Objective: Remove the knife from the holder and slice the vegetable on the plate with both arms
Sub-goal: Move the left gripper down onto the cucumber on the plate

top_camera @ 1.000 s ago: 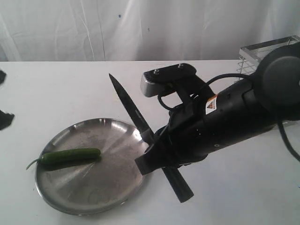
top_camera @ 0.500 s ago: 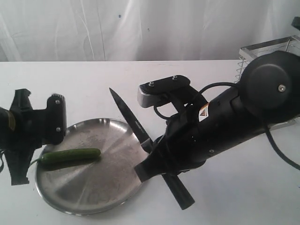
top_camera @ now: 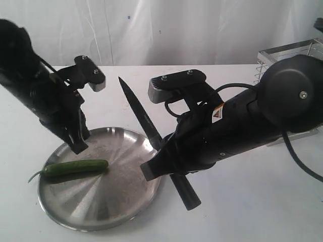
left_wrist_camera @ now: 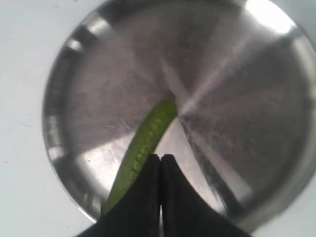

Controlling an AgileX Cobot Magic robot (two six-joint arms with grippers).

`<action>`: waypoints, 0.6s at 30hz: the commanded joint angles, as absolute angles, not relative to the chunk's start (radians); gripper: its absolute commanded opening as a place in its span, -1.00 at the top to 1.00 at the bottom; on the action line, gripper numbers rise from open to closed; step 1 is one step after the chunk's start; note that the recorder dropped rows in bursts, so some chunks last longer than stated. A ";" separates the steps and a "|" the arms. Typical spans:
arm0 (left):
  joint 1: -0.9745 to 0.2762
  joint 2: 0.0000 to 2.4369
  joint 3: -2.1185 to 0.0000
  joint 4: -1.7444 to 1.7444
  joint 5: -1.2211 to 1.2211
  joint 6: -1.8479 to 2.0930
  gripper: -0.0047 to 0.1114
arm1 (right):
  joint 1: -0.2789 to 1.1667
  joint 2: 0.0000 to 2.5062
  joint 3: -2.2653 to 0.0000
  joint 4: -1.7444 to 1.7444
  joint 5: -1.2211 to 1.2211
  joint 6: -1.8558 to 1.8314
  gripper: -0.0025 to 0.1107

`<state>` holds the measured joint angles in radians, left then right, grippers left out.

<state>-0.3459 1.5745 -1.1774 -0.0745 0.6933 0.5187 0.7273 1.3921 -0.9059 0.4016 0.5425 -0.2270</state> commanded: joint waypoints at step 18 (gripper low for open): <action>-0.348 1.704 -1.078 0.128 0.598 0.978 -0.13 | 0.727 1.389 -0.905 0.396 0.553 -0.203 0.96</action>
